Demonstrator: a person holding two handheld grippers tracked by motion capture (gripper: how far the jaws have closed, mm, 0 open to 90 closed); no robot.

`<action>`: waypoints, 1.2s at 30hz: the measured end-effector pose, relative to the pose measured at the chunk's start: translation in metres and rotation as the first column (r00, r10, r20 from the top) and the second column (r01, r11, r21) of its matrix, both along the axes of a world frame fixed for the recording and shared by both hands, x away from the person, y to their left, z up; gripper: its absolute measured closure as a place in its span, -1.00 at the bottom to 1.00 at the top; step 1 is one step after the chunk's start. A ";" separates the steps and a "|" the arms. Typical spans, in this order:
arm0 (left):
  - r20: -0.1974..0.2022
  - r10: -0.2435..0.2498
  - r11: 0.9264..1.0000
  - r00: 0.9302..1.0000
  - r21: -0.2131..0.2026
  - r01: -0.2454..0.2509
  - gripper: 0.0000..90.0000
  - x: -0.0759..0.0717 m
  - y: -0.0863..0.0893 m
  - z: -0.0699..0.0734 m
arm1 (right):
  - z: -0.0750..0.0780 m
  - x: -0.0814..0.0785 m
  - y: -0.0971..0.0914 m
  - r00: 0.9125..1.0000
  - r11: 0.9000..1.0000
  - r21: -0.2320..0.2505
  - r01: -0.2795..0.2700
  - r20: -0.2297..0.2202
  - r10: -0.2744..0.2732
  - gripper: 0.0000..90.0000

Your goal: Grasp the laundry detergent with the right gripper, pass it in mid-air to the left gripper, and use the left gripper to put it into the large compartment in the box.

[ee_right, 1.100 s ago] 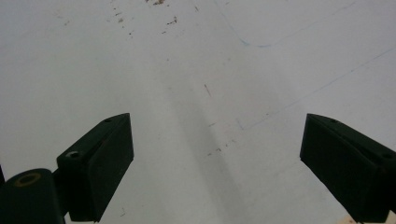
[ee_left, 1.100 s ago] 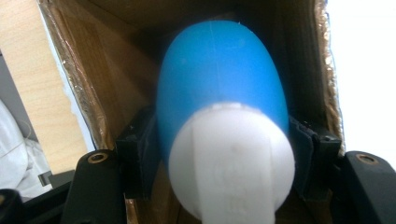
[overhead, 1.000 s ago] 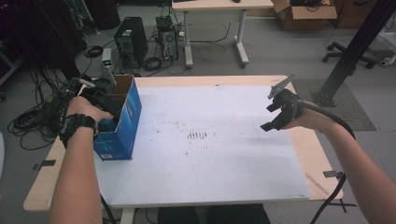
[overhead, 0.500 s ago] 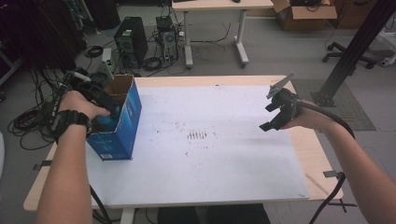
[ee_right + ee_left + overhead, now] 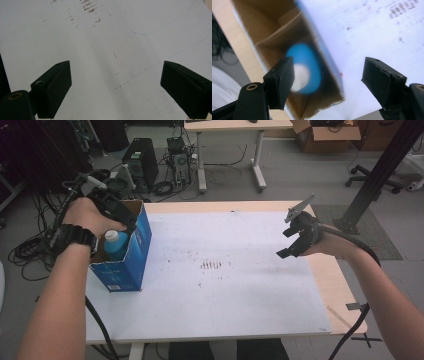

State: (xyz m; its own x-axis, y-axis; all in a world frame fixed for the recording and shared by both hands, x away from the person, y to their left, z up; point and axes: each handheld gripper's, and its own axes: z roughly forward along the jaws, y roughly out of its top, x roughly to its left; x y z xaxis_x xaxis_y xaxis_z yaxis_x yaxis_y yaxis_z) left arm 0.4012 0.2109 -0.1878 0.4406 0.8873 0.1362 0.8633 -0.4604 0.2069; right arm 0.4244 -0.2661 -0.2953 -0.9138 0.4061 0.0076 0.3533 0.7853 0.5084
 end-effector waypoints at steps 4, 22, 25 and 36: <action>0.020 -0.098 0.995 0.995 -0.004 0.098 -0.52 0.000 -0.023 0.001 | 0.002 0.000 0.001 1.000 1.000 0.006 0.001 -0.001 -0.001 -0.79; 0.004 -0.366 0.930 0.931 -0.043 0.366 -0.73 0.008 -0.098 -0.029 | 0.005 0.002 0.003 1.000 1.000 0.008 0.000 -0.011 0.001 -0.79; 0.012 -0.401 0.915 0.916 -0.053 0.401 -0.78 0.008 -0.106 -0.036 | 0.004 0.002 0.002 1.000 1.000 0.009 -0.007 -0.014 0.007 -0.79; -0.004 -0.501 0.864 0.866 -0.068 0.499 -0.92 0.004 -0.136 -0.061 | 0.004 0.001 0.003 0.999 0.999 0.041 -0.017 -0.032 0.018 -0.82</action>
State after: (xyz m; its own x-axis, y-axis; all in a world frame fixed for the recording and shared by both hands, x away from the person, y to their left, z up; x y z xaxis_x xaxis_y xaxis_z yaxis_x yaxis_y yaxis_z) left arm 0.4048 0.0749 -0.2485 0.8294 0.5538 0.0736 0.5253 -0.8179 0.2348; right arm 0.4256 -0.2634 -0.2908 -0.9199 0.3886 0.0532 0.3560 0.7704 0.5289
